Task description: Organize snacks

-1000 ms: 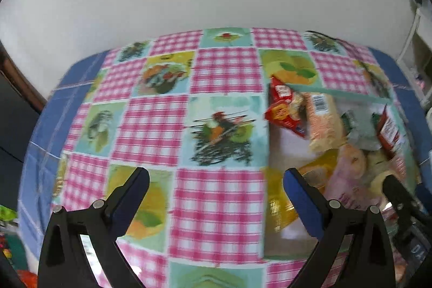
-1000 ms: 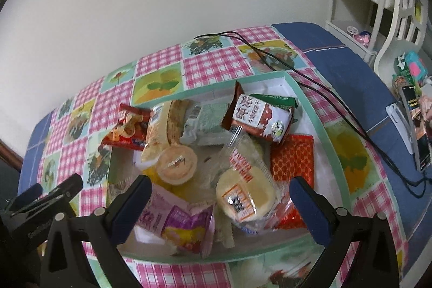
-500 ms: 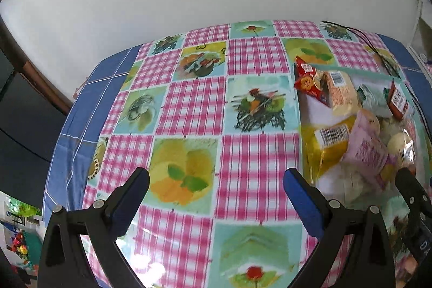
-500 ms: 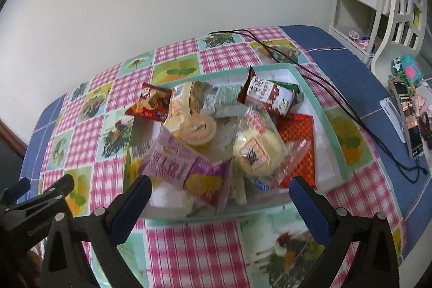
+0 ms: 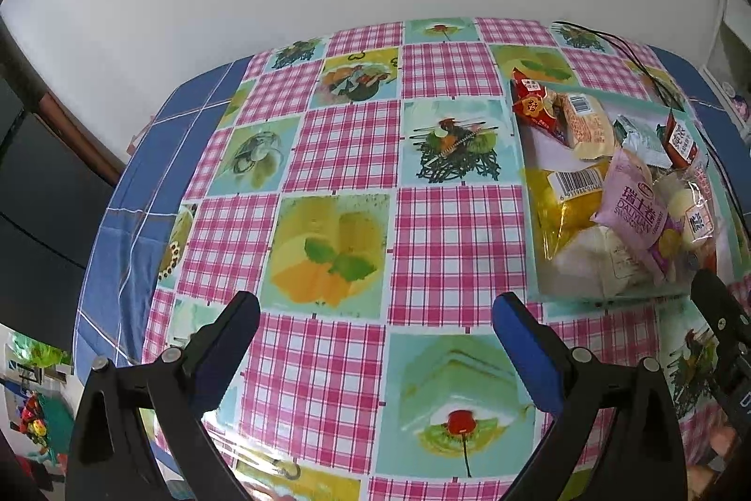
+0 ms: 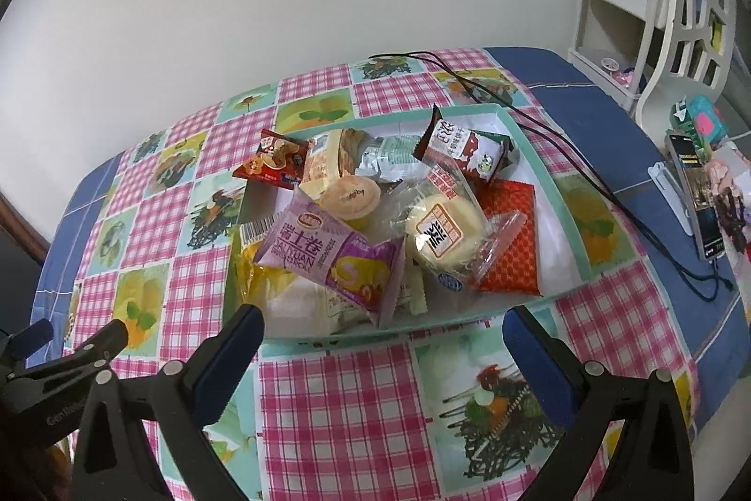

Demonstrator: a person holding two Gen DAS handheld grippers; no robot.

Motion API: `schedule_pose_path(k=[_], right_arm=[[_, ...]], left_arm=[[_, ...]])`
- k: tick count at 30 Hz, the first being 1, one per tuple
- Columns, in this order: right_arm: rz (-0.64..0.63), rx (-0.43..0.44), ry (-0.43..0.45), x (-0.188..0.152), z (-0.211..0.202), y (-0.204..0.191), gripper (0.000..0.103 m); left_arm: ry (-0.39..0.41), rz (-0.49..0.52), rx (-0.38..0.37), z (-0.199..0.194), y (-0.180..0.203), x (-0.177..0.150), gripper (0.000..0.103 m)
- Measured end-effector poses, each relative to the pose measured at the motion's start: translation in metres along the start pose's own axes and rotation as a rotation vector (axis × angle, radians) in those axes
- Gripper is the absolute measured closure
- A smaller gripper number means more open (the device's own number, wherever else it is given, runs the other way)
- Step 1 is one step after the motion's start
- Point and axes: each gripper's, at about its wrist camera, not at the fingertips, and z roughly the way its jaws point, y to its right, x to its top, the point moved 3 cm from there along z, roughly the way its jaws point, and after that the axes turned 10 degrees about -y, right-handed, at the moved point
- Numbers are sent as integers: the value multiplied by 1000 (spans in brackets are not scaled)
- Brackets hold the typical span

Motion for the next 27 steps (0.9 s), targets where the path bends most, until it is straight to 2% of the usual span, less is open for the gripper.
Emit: schedule_pose_path(k=[27], right_arm=[[-1, -15, 2, 2, 1, -3, 0]], left_arm=[[-11, -24, -26, -5, -9, 2, 4]])
